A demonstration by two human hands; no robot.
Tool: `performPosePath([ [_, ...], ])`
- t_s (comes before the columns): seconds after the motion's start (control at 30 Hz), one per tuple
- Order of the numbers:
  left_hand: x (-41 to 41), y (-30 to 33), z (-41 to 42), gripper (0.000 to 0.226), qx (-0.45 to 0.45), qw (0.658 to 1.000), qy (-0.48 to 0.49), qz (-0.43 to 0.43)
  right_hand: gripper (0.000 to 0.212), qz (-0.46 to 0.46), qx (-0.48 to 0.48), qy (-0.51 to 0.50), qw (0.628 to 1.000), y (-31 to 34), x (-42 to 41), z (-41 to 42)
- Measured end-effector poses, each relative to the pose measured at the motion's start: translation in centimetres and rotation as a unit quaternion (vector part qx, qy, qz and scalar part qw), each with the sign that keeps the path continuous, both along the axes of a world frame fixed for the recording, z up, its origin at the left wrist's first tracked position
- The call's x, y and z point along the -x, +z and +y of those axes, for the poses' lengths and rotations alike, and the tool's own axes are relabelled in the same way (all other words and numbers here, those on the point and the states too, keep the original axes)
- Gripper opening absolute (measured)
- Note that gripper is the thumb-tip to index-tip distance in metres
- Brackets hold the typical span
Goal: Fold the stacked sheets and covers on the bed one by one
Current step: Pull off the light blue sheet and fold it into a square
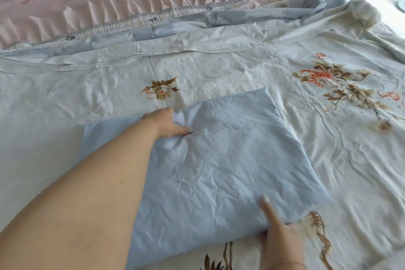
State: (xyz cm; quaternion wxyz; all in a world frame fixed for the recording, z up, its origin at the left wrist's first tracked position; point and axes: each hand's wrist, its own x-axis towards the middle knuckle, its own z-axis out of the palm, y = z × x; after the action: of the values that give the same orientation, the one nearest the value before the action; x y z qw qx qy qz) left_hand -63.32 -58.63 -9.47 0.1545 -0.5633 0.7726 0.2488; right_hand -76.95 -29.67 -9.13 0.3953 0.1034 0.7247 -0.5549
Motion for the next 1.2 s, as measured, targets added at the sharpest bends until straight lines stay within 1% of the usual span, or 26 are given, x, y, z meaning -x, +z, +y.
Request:
performPosePath([
  [0.07, -0.2, 0.6, -0.2, 0.088, -0.078, 0.996, 0.022, 0.034, 0.072, -0.115, 0.061, 0.007, 0.991, -0.3, -3.3, -0.6],
  [0.1, -0.3, 0.9, -0.3, 0.092, -0.108, 0.993, 0.032, 0.039, 0.071, -0.153, 0.076, 0.011, 0.985, -0.2, -4.1, -0.8],
  [0.17, -0.6, 1.7, -0.1, 0.1, -0.155, 0.986, 0.052, 0.043, 0.055, -0.197, 0.088, 0.012, 0.976, 0.2, -4.9, -1.5],
  [0.23, -0.9, 2.2, 0.1, 0.103, -0.184, 0.977, 0.076, 0.069, 0.044, -0.213, 0.098, -0.012, 0.972, 0.4, -5.1, -2.1],
  [0.3, -1.2, 2.7, 0.5, 0.098, -0.199, 0.969, 0.103, 0.099, 0.042, -0.199, 0.101, -0.025, 0.975, 1.1, -4.9, -2.5],
  [0.33, -1.3, 2.9, 0.8, 0.092, -0.203, 0.966, 0.117, 0.112, 0.04, -0.189, 0.094, -0.025, 0.977, 1.3, -4.6, -2.6],
  [0.43, -1.6, 4.1, 1.6, 0.071, -0.23, 0.943, 0.17, 0.17, 0.02, -0.168, 0.092, -0.017, 0.981, 2.1, -3.2, -3.0],
  [0.5, -2.1, 5.4, 2.4, 0.062, -0.281, 0.907, 0.214, 0.229, 0.025, -0.135, 0.111, -0.012, 0.984, 3.2, -1.6, -3.4],
  [0.6, -4.1, 6.9, 3.4, 0.049, -0.385, 0.822, 0.267, 0.323, 0.047, -0.098, 0.199, 0.013, 0.975, 4.7, 1.8, -2.9],
  [0.67, -5.5, 6.9, 4.7, 0.059, -0.441, 0.763, 0.285, 0.376, 0.054, -0.106, 0.252, 0.047, 0.961, 5.3, 3.8, -2.0],
  [0.73, -6.4, 6.1, 6.3, 0.07, -0.464, 0.726, 0.294, 0.414, 0.053, -0.13, 0.245, 0.106, 0.955, 5.3, 4.2, -0.8],
  [0.8, -6.5, 5.8, 7.8, 0.071, -0.469, 0.703, 0.286, 0.451, 0.051, -0.134, 0.214, 0.15, 0.956, 5.4, 4.0, -0.1],
  [0.9, -6.3, 6.9, 8.6, 0.07, -0.44, 0.681, 0.256, 0.527, 0.037, -0.074, 0.209, 0.177, 0.959, 7.4, 5.2, -1.3],
  [0.97, -6.9, 8.9, 8.3, 0.068, -0.392, 0.677, 0.246, 0.572, 0.023, -0.021, 0.221, 0.204, 0.953, 10.4, 6.6, -3.5],
  [1.0, -7.3, 10.2, 8.0, 0.067, -0.366, 0.678, 0.239, 0.591, 0.02, 0.005, 0.231, 0.223, 0.947, 12.2, 7.2, -4.9],
  [1.07, -8.2, 13.4, 7.3, 0.058, -0.323, 0.68, 0.212, 0.623, 0.012, 0.053, 0.275, 0.265, 0.923, 16.1, 8.0, -8.0],
  [1.13, -9.1, 17.0, 6.1, 0.047, -0.273, 0.674, 0.191, 0.659, 0.041, 0.099, 0.324, 0.306, 0.89, 20.1, 8.3, -11.0],
  [1.17, -9.6, 18.9, 5.6, 0.048, -0.252, 0.669, 0.174, 0.677, 0.05, 0.118, 0.343, 0.319, 0.876, 22.0, 8.4, -12.2],
  [1.2, -10.1, 20.5, 5.1, 0.049, -0.237, 0.662, 0.156, 0.693, 0.051, 0.135, 0.361, 0.326, 0.863, 23.7, 8.3, -13.4],
])
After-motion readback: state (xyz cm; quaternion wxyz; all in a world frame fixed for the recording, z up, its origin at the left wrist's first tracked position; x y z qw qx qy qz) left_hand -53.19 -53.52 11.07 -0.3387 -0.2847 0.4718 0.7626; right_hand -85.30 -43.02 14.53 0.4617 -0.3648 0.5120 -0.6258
